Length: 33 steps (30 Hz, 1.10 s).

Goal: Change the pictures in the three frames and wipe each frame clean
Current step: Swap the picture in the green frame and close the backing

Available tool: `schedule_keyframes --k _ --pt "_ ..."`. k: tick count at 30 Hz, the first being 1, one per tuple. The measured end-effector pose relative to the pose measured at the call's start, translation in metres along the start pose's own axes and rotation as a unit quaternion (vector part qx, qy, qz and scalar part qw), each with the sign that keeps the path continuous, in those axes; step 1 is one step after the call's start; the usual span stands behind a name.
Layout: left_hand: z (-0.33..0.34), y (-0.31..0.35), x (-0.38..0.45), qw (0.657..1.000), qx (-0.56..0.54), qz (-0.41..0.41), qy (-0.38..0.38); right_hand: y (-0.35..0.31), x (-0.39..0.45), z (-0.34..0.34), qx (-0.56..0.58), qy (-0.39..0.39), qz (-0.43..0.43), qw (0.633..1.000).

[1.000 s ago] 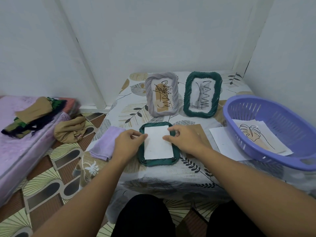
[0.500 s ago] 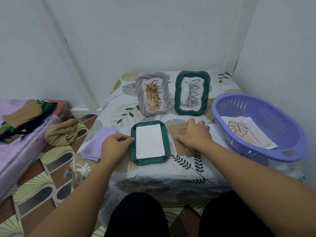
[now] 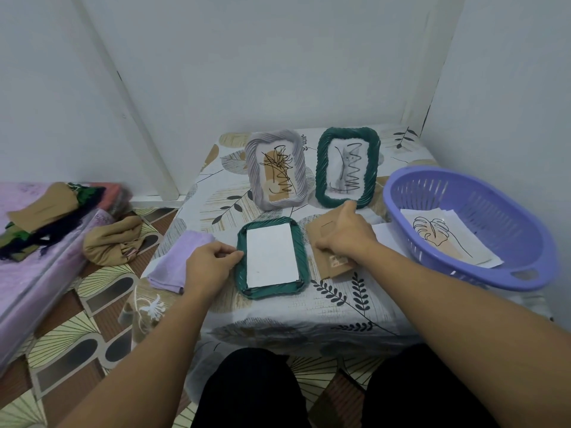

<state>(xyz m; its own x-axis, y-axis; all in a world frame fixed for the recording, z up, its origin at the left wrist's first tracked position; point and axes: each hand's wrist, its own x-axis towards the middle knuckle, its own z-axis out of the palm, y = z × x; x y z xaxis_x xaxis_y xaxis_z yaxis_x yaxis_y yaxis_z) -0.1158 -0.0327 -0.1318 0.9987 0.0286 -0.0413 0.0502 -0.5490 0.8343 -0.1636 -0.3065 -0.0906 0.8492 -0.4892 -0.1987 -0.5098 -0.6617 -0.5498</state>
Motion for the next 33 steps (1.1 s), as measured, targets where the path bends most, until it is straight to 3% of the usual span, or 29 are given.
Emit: schedule_keyframes --k 6,9,13,19,23,26,33 --pt "-0.001 0.002 -0.001 1.000 -0.002 -0.004 -0.008 -0.013 0.002 -0.012 0.148 0.033 -0.016 0.988" --pt "-0.007 0.012 -0.002 0.999 -0.038 -0.016 0.008 -0.027 -0.004 -0.012 0.321 0.003 0.000 0.947" --pt "-0.015 0.032 -0.008 0.995 -0.097 0.020 0.011 -0.050 -0.019 0.003 0.407 -0.043 0.007 0.913" --pt "-0.017 0.065 -0.022 0.972 -0.183 -0.007 -0.148 -0.071 -0.034 0.024 0.436 -0.081 -0.018 0.896" --pt "-0.015 0.059 -0.021 0.964 -0.222 -0.024 -0.144 -0.069 -0.030 0.031 0.436 -0.078 -0.022 0.896" --pt "-0.020 0.046 -0.017 0.963 -0.230 -0.052 -0.133 -0.057 -0.023 0.032 0.362 -0.038 -0.048 0.930" --pt "-0.020 0.031 -0.024 0.976 -0.182 -0.051 -0.105 -0.028 -0.028 0.037 0.306 -0.071 -0.074 0.947"
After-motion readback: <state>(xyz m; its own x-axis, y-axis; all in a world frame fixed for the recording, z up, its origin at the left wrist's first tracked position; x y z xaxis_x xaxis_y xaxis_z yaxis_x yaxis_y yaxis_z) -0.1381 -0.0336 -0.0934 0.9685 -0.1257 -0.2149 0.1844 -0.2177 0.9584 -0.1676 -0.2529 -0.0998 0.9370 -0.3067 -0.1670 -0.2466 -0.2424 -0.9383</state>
